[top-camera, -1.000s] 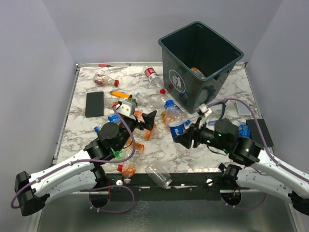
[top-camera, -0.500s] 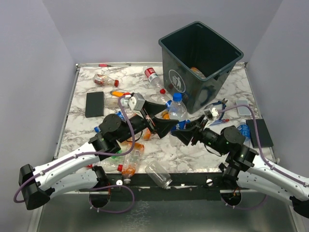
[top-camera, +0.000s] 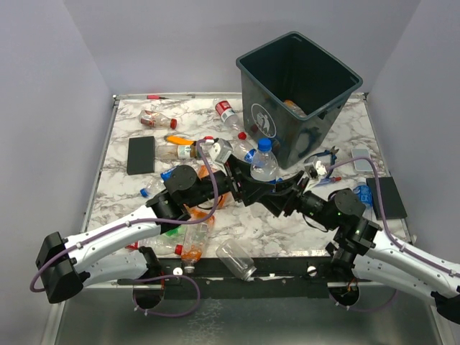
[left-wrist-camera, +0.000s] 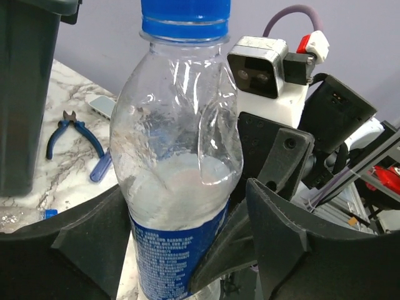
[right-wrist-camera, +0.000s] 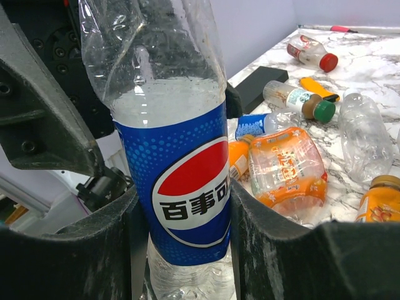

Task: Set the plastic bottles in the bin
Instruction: Place the plastic bottle in the trash bin.

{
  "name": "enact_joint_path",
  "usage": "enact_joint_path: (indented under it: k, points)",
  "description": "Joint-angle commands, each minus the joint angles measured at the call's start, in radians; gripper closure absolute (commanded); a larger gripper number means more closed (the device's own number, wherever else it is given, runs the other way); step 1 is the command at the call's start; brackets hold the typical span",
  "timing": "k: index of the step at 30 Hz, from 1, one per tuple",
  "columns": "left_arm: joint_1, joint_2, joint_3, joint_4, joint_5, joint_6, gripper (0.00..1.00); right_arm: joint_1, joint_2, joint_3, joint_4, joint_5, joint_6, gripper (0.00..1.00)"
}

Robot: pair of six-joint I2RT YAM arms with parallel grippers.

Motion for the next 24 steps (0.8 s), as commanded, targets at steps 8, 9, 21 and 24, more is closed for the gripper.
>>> enact_joint_path:
  k: [8,9,21,24]
  points:
    - [0.003,0.034,0.015,0.104,0.051,-0.037,0.53,0.008,0.023,0.031,-0.025,-0.048,-0.025,0.47]
    - [0.001,0.031,0.013,0.104,0.048,-0.034,0.55,0.008,0.024,0.038,-0.039,-0.049,-0.026,0.39]
    - [0.005,-0.11,-0.053,0.064,-0.12,0.174,0.69,0.008,-0.011,0.36,-0.526,-0.052,-0.05,0.0]
    - [0.004,-0.121,-0.051,0.016,-0.111,0.277,0.71,0.008,-0.012,0.463,-0.578,-0.004,-0.07,0.0]
